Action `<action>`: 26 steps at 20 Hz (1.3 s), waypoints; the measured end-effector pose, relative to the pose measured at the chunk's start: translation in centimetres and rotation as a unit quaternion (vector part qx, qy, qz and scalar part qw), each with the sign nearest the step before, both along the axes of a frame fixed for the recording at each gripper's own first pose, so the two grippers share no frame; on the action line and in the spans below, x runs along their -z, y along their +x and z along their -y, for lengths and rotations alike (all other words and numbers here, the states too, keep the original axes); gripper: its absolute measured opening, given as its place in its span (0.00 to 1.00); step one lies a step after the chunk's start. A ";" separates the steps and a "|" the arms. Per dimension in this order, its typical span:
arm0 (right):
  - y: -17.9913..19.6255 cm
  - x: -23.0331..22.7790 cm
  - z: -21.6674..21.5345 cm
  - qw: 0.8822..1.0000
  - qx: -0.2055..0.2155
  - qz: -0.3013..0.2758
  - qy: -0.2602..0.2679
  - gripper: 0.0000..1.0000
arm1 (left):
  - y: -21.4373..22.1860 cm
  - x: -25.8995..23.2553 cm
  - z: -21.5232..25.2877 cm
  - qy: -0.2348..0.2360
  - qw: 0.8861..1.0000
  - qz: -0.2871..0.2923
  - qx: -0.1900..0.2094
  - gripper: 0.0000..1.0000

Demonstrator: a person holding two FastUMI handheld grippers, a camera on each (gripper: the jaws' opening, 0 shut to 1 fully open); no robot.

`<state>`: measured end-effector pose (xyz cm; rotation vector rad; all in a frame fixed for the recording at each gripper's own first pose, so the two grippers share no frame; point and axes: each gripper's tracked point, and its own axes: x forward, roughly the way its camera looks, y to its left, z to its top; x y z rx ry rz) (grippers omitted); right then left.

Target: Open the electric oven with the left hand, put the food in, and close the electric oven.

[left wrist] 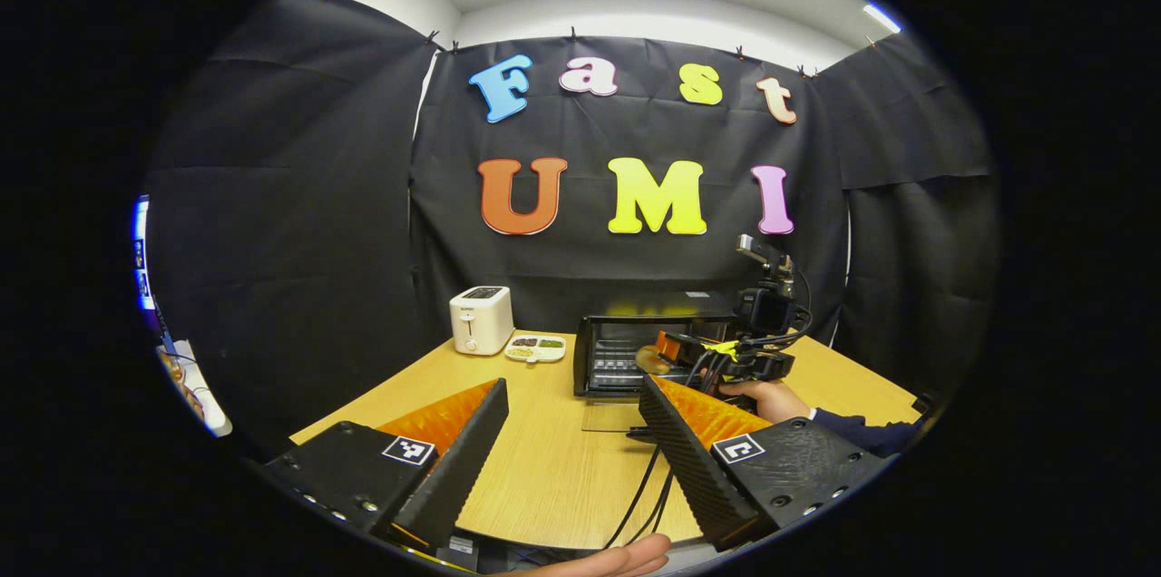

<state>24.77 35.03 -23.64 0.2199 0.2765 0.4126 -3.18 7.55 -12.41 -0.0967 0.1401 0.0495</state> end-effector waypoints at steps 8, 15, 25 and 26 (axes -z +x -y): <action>-9.4 -7.9 9.0 0.997 0.026 0.070 0.019 0.97 | 3.5 3.2 4.6 -0.021 0.998 -0.030 0.046 0.88; -17.2 -14.1 17.8 0.989 0.055 0.139 -0.015 0.92 | 8.0 10.1 10.5 -0.062 0.986 -0.112 0.105 0.93; -23.0 -15.8 27.9 0.981 0.100 0.166 -0.035 0.92 | 11.2 20.7 14.8 -0.041 0.956 -0.262 0.123 0.93; -23.3 -15.5 28.4 0.981 0.100 0.163 -0.028 0.92 | 11.4 21.3 15.0 -0.035 0.954 -0.271 0.121 0.93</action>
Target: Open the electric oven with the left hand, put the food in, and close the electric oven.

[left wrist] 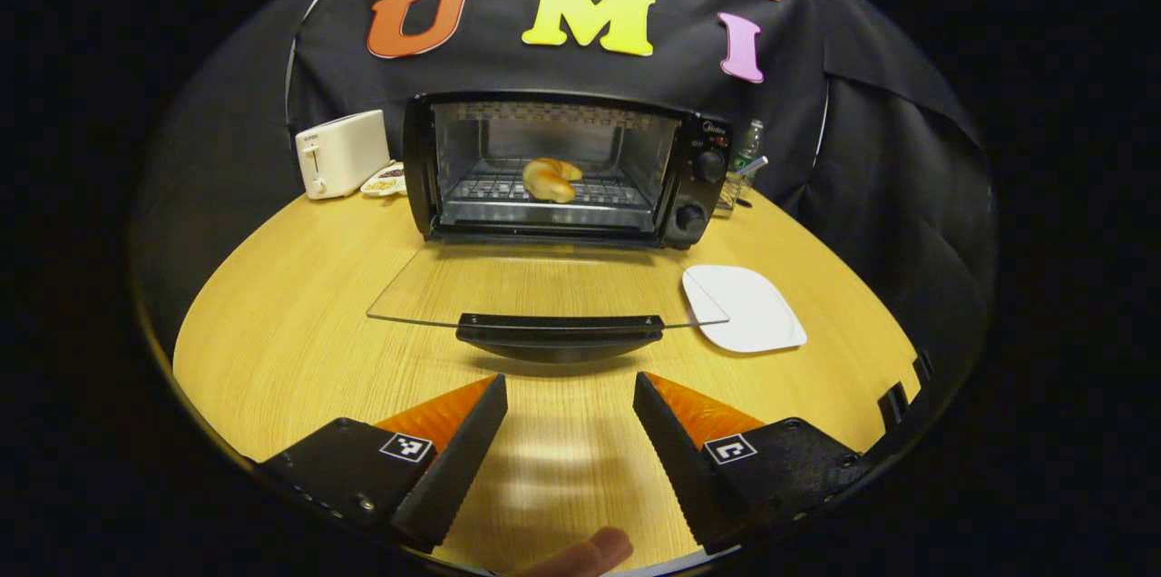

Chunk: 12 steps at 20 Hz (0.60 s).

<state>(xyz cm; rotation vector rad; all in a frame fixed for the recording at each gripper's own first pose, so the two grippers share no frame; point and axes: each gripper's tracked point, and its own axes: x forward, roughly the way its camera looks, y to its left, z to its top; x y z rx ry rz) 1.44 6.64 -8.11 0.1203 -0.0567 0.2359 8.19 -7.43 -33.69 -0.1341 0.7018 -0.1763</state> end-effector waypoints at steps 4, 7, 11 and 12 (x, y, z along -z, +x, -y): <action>-0.4 1.2 1.2 1.000 -0.006 -0.012 0.001 0.92 | 0.6 1.7 0.8 0.004 0.999 -0.032 0.012 0.93; -0.6 1.9 1.8 1.000 -0.015 -0.020 0.002 0.92 | 1.9 2.9 0.8 0.002 0.999 -0.046 0.003 0.93; -0.1 2.7 3.7 1.000 -0.001 -0.026 0.004 0.92 | 2.9 4.1 0.7 0.013 0.998 -0.063 -0.006 0.93; -0.1 2.9 4.0 1.000 0.002 -0.027 0.005 0.92 | 3.3 4.1 0.7 0.018 0.998 -0.058 -0.008 0.93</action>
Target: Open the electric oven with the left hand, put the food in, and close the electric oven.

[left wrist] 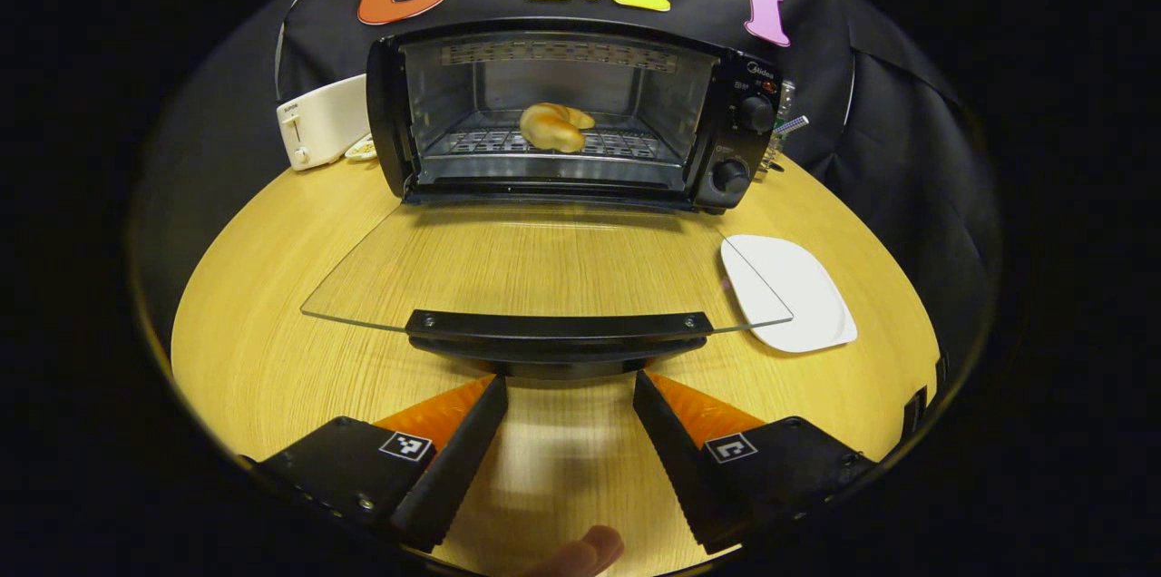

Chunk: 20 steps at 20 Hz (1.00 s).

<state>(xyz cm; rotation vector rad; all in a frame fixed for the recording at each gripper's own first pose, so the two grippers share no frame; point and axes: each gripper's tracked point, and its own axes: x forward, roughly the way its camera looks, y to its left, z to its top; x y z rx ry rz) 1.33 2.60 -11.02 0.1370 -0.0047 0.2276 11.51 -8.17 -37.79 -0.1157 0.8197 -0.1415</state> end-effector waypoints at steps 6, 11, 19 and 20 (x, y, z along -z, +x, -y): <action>0.1 0.3 0.0 1.000 -0.014 -0.003 0.007 0.92 | 0.6 0.3 -0.1 0.015 1.000 -0.003 -0.015 0.93; -0.1 -0.1 -0.2 1.000 -0.019 0.002 0.007 0.92 | 0.9 -1.1 0.2 0.005 1.000 0.003 -0.015 0.93; 0.2 0.0 0.2 1.000 -0.012 -0.005 0.007 0.92 | 3.3 -3.8 -0.1 0.003 1.000 0.018 -0.016 0.94; 0.4 0.1 0.1 1.000 -0.012 -0.006 0.007 0.92 | 3.8 -4.4 -0.2 0.007 1.000 0.022 -0.018 0.94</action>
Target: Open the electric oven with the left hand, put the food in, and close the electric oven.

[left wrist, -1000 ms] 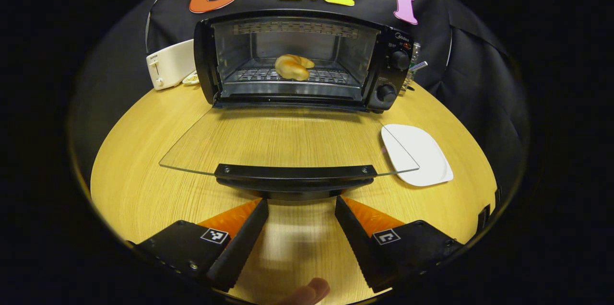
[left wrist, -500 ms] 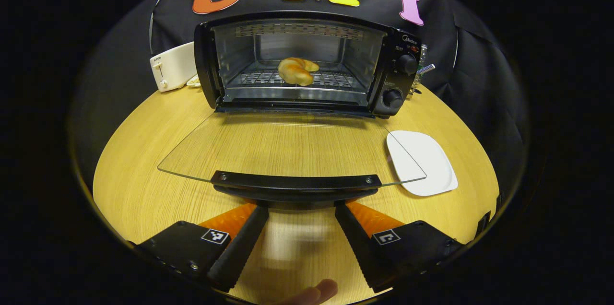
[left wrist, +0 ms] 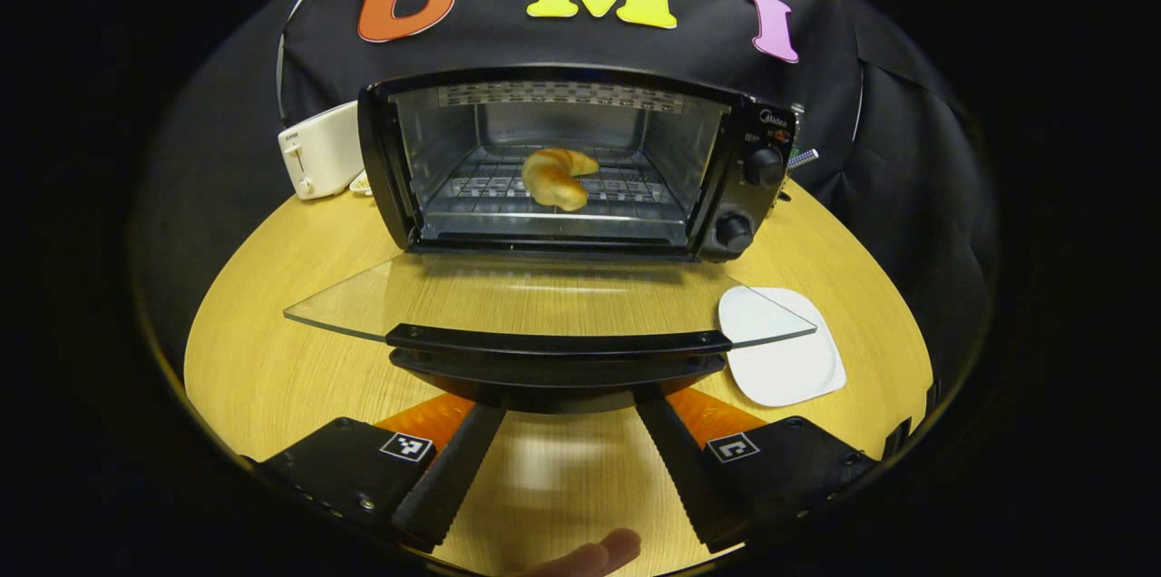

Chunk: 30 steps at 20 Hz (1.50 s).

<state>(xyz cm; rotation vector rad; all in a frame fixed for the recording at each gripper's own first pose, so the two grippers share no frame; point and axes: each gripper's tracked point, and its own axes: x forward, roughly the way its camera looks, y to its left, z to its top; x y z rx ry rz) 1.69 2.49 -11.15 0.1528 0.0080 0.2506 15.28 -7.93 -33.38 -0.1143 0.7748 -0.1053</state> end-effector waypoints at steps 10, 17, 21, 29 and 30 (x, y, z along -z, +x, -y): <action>0.5 0.5 0.5 1.000 0.013 -0.011 0.001 0.97 | 6.5 -7.4 -2.0 0.027 0.993 0.112 -0.013 0.96; 0.8 0.5 0.5 1.000 0.021 -0.014 -0.005 0.97 | 4.6 -16.8 -3.4 -0.002 0.958 0.283 -0.039 0.96; 1.0 -0.1 0.5 0.999 0.030 -0.011 -0.009 0.97 | -0.2 -21.3 -3.8 -0.025 0.942 0.331 -0.041 0.95; -0.6 -3.0 -0.4 0.999 0.035 0.017 -0.006 0.97 | -7.9 -25.4 -5.8 0.029 0.944 0.325 -0.043 0.91; -0.9 -3.4 -0.5 0.999 0.036 0.023 -0.005 0.97 | -9.0 -25.5 -6.0 0.046 0.947 0.314 -0.048 0.94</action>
